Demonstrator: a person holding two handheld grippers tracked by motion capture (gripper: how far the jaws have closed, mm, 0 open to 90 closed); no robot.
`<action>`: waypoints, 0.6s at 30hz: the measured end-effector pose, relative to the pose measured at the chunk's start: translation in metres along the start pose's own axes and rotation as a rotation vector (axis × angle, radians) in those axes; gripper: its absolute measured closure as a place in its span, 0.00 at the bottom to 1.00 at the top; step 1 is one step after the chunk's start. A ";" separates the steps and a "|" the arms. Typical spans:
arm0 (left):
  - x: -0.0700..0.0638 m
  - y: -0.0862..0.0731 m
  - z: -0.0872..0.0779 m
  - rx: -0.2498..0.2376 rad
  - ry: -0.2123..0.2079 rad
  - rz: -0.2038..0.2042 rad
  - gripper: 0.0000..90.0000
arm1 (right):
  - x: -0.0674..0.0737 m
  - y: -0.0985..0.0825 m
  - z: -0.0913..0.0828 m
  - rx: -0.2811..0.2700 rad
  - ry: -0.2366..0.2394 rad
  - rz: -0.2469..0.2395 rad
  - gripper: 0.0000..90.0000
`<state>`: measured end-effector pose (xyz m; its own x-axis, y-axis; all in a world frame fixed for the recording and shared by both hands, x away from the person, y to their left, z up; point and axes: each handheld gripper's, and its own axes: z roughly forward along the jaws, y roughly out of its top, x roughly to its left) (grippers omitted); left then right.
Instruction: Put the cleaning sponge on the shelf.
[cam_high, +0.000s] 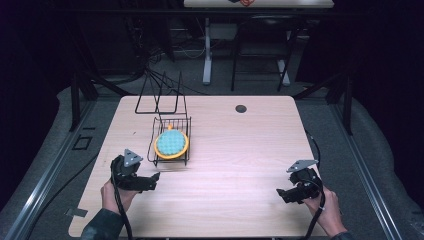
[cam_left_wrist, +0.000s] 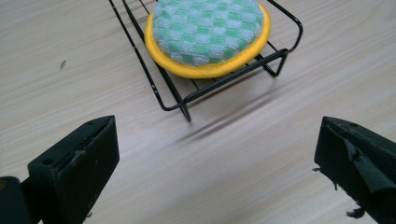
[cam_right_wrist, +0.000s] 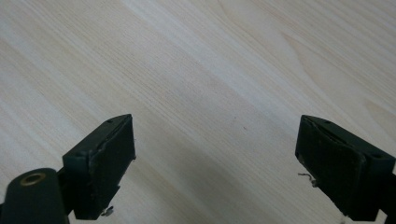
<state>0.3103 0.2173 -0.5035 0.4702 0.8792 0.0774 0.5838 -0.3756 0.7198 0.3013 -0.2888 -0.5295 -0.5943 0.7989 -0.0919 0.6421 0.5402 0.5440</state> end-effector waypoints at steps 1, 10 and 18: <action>-0.001 -0.001 0.000 0.001 -0.006 -0.002 0.00 | 0.000 0.000 0.000 -0.001 0.001 0.002 0.13; -0.013 -0.013 0.007 0.059 -0.057 0.028 0.00 | 0.000 0.000 0.002 0.016 -0.004 -0.012 0.13; -0.013 -0.015 0.016 0.096 -0.079 0.035 0.00 | -0.002 -0.001 0.002 0.025 -0.005 -0.017 0.13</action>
<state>0.3060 0.2067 -0.5258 0.5398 0.8406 0.0441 0.6252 -0.4355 0.6476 0.3030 -0.2909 -0.5318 -0.6032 0.7906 -0.1051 0.6437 0.5604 0.5212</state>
